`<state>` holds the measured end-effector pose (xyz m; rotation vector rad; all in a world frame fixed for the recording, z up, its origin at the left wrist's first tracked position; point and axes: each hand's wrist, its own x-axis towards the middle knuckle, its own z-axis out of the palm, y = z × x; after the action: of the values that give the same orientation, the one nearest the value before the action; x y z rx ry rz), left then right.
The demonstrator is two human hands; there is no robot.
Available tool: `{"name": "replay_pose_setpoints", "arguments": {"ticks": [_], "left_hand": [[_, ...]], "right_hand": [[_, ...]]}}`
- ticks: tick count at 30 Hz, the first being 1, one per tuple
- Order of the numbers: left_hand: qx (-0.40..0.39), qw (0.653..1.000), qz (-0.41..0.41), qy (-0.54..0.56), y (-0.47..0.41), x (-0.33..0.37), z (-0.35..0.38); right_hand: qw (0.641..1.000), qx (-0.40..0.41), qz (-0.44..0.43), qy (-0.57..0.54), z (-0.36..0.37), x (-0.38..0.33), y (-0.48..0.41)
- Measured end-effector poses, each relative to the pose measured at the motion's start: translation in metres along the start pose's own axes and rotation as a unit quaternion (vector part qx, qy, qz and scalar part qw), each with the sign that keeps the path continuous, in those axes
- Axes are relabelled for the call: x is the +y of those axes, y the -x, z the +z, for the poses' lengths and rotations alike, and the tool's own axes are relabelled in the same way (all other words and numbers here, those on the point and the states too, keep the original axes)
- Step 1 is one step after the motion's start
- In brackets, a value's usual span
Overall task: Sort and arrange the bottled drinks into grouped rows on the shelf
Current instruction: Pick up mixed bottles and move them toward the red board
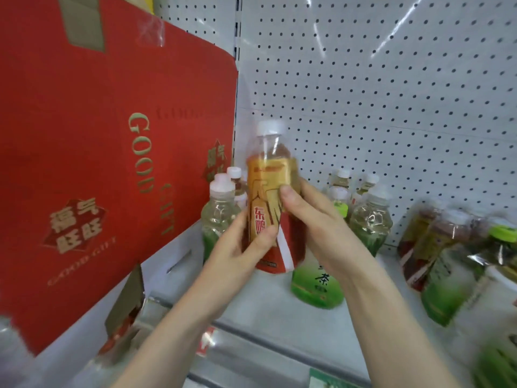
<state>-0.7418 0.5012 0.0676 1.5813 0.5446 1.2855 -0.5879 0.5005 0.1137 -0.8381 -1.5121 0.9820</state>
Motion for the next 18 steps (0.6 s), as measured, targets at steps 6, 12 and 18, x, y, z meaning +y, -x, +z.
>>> {"name": "replay_pose_setpoints", "arguments": {"ticks": [6,12,18], "left_hand": [[0.045,0.997,-0.065,-0.016,0.033,-0.010,-0.030],[0.083,0.992,-0.094,-0.011,0.046,-0.011,-0.053],[0.095,0.989,-0.117,-0.007,0.050,-0.014,-0.065]], "right_hand": [[0.975,0.098,-0.011,0.200,-0.006,0.013,-0.014],[0.908,0.125,0.122,0.382,0.007,0.046,-0.060],[0.894,0.163,0.144,0.392,0.020,0.064,-0.062]]}}
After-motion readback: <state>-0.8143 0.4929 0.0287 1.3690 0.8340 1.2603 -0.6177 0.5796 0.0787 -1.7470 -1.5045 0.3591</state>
